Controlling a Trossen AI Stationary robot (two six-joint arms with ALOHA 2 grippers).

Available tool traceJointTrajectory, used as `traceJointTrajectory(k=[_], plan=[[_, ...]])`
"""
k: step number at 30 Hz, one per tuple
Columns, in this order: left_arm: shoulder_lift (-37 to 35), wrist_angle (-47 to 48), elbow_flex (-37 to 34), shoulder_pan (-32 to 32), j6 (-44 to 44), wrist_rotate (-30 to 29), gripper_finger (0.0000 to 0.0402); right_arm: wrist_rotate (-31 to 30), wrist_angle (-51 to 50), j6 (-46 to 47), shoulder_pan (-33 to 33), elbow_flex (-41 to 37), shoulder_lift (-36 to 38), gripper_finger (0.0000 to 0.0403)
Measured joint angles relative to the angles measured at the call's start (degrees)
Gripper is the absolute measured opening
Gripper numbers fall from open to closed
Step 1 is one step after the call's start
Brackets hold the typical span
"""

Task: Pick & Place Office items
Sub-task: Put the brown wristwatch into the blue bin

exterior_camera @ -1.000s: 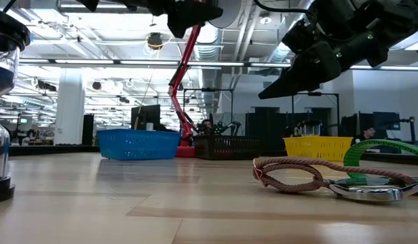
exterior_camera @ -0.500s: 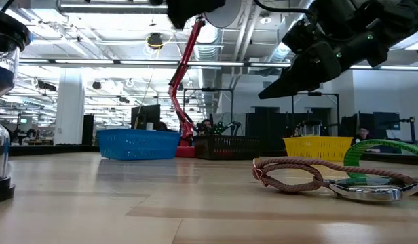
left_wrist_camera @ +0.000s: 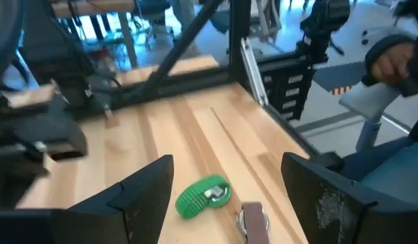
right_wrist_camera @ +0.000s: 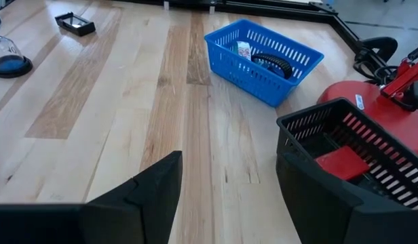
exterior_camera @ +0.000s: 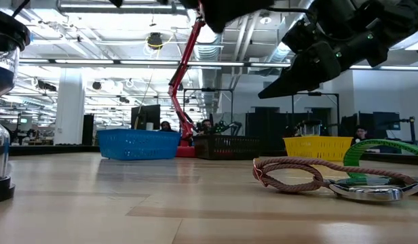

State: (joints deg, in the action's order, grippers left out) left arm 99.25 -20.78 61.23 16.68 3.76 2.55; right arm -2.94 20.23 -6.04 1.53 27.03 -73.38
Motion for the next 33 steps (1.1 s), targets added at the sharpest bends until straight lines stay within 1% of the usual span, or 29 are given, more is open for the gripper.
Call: traceJointTrajectory(k=[4,10,13,15,17,19,23,28,30,33], plan=[[5.84,0.24,3.06,1.41,-1.36,0.11,0.0269,0.00,0.01,-0.06,0.29,0.01,0.00,0.0230],[15.67,-0.02,10.70,3.58,-0.80,2.34,0.0269,-0.02,0.02,-3.30,0.86,0.01,0.00,0.0230],[18.76,0.37,11.21,4.16,-1.73,2.38,0.0269,-0.02,-0.04,-3.39,0.87,0.01,0.00,0.0230],[20.51,0.66,11.26,4.25,-4.06,1.67,0.0269,-0.02,-0.23,-2.98,0.87,0.01,0.00,0.0230],[22.28,0.70,11.26,4.24,-6.23,0.56,0.0269,-0.02,-0.34,-1.03,0.85,-0.01,0.00,0.0230],[24.16,1.16,11.26,3.99,-6.61,-0.45,0.0269,-0.02,-0.79,1.31,0.76,-0.01,0.00,0.0230],[26.94,3.44,11.26,3.94,-7.28,-2.43,0.0269,-0.02,-2.10,5.26,0.76,-0.01,0.00,0.0230],[27.46,4.98,11.41,4.10,-6.92,-3.77,0.0269,0.00,-5.78,9.50,0.76,-0.01,0.00,0.0230],[27.46,5.12,11.41,3.94,-5.32,-4.09,0.0267,0.00,-6.91,10.57,0.76,-0.01,0.00,0.0230],[27.44,5.22,11.39,4.08,-2.38,-4.07,0.0254,0.09,-8.04,10.78,0.69,-0.01,0.00,0.0230]])
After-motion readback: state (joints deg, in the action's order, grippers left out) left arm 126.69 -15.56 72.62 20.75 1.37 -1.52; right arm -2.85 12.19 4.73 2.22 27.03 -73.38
